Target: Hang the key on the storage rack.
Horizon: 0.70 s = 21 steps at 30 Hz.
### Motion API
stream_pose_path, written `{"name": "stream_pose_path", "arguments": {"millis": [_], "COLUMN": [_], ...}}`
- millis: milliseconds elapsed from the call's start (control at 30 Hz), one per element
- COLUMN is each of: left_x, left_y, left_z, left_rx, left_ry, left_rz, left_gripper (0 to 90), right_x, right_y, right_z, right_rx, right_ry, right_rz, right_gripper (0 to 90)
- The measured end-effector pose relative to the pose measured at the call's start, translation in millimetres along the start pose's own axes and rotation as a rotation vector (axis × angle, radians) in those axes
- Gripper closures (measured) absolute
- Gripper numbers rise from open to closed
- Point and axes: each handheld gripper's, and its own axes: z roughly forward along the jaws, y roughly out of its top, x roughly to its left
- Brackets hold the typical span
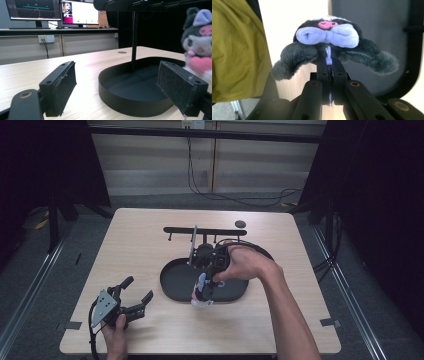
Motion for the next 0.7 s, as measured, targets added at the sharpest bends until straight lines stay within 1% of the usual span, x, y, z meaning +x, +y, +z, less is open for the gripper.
{"name": "stream_pose_path", "arguments": {"millis": [67, 100, 200, 300, 433, 467, 500, 567, 600, 667, 700], "left_x": [0.0, 0.0, 0.1, 0.0, 0.0, 0.0, 0.0, 0.0, 0.0, 0.0, 0.0], "left_y": [0.0, 0.0, 0.0, 0.0, 0.0, 0.0, 0.0, 0.0, 0.0, 0.0, 0.0], "left_z": [0.0, 0.0, 0.0, 0.1, 0.0, 0.1, 0.0, 0.1, 0.0, 0.0, 0.0], "left_rx": [0.000, 0.000, 0.001, 0.000, 0.000, 0.000, 0.000, 0.000, 0.000, 0.000, 0.000], "left_ry": [0.000, 0.000, 0.000, 0.000, 0.000, 0.000, -0.001, -0.001, -0.001, -0.001, -0.001], "left_rz": [0.000, 0.000, 0.000, -0.001, -0.001, -0.001, -0.002, -0.001, -0.002, -0.001, -0.001], "left_gripper": [15.3, 15.3, 15.3, 15.3, 15.3, 15.3, 15.3, 15.3, 15.3, 15.3, 15.3], "right_x": [-3.8, -5.6, -8.5, -10.8, -16.3, -17.4, -19.5, -22.9, -24.8, -27.8, -29.9], "right_y": [0.3, 0.3, 1.5, 5.1, 11.3, 12.5, 13.9, 15.9, 16.9, 18.9, 20.2], "right_z": [-4.1, -5.3, -8.1, -10.6, -16.0, -17.2, -19.0, -21.3, -22.7, -23.9, -24.8], "right_rx": [-0.015, -0.033, -0.031, -0.020, -0.017, -0.019, -0.011, -0.018, -0.013, -0.018, -0.009], "right_ry": [0.002, 0.000, 0.009, 0.006, 0.010, 0.005, 0.003, -0.002, 0.001, -0.008, -0.007], "right_rz": [0.005, 0.007, 0.009, -0.006, -0.006, -0.001, -0.009, -0.004, -0.003, 0.001, -0.001], "right_gripper": [87.8, 87.8, 87.8, 87.8, 87.8, 87.8, 87.8, 87.8, 87.8, 87.8, 87.8]}}
